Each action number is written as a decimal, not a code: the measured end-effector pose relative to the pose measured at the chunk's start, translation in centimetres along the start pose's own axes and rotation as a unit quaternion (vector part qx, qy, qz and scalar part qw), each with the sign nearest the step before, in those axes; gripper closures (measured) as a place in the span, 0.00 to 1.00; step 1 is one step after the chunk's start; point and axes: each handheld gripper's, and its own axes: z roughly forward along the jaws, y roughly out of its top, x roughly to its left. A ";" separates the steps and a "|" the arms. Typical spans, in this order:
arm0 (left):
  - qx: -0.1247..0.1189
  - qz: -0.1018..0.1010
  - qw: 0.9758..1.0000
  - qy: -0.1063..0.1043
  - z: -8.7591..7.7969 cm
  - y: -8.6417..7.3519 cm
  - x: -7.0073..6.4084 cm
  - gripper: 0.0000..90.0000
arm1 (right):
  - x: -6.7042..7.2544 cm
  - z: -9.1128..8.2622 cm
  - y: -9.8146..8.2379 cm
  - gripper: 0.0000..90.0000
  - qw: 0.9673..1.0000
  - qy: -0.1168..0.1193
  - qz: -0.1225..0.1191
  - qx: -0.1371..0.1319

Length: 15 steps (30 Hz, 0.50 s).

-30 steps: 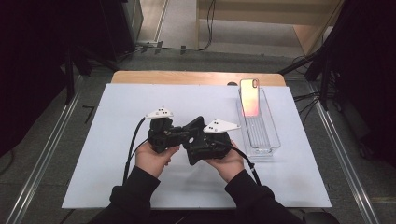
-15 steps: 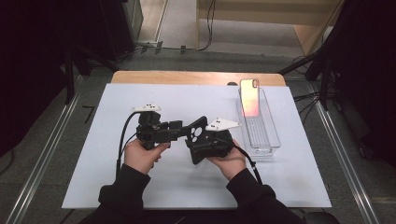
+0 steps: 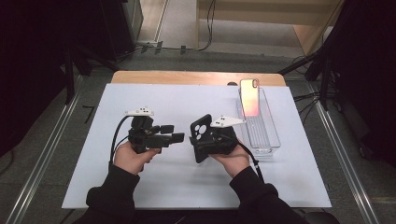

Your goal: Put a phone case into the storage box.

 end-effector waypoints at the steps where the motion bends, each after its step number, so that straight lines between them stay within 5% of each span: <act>1: 0.003 0.003 1.000 0.001 -0.1 -0.2 0.1 0.36 | 0.0 -0.1 0.1 0.14 1.000 0.001 0.001 0.001; 15: 0.032 0.032 0.999 -0.003 -0.3 -3.5 1.3 0.36 | -0.5 -1.8 1.6 0.14 1.000 0.016 0.000 -0.003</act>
